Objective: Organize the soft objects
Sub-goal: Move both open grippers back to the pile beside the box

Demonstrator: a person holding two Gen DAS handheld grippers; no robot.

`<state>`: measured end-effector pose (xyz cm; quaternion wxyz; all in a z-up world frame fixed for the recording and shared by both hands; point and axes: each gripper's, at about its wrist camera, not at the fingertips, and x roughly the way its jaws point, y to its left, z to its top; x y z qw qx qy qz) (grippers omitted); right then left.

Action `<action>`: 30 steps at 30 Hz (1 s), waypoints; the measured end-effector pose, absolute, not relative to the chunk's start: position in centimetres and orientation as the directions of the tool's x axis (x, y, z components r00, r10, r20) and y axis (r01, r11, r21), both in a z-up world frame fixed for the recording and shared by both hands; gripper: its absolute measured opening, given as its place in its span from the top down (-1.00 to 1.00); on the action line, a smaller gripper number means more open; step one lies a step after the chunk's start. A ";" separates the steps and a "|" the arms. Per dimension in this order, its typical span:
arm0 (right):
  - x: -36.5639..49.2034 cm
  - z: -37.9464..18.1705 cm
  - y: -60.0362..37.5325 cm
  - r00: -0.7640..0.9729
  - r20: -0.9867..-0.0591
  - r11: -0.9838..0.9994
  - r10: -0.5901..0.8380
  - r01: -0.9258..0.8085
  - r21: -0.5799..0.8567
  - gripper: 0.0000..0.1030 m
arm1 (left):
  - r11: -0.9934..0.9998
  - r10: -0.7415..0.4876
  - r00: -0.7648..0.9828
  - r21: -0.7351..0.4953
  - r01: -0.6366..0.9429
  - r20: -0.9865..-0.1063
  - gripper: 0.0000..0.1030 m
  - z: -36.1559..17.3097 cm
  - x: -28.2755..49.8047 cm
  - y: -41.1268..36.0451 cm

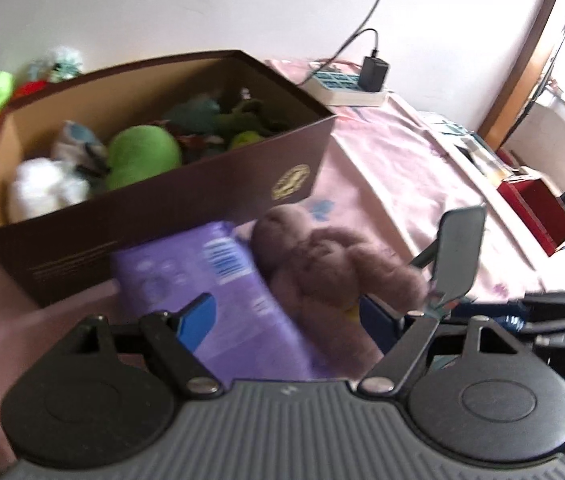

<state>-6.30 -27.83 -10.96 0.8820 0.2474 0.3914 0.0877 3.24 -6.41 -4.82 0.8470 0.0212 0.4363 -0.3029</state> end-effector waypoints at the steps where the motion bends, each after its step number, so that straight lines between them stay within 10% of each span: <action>1: -6.5 -11.1 -28.2 0.679 -0.650 0.859 0.343 0.054 0.509 0.54 | 0.807 -0.511 0.421 -0.250 0.535 -0.750 -0.55 -4.8 3.6 -6.8; 30: -6.4 -12.3 -33.1 0.679 -0.661 0.825 0.320 0.144 0.547 0.54 | 0.841 -0.479 0.313 -0.325 0.433 -0.820 -0.76 -9.7 11.2 -12.9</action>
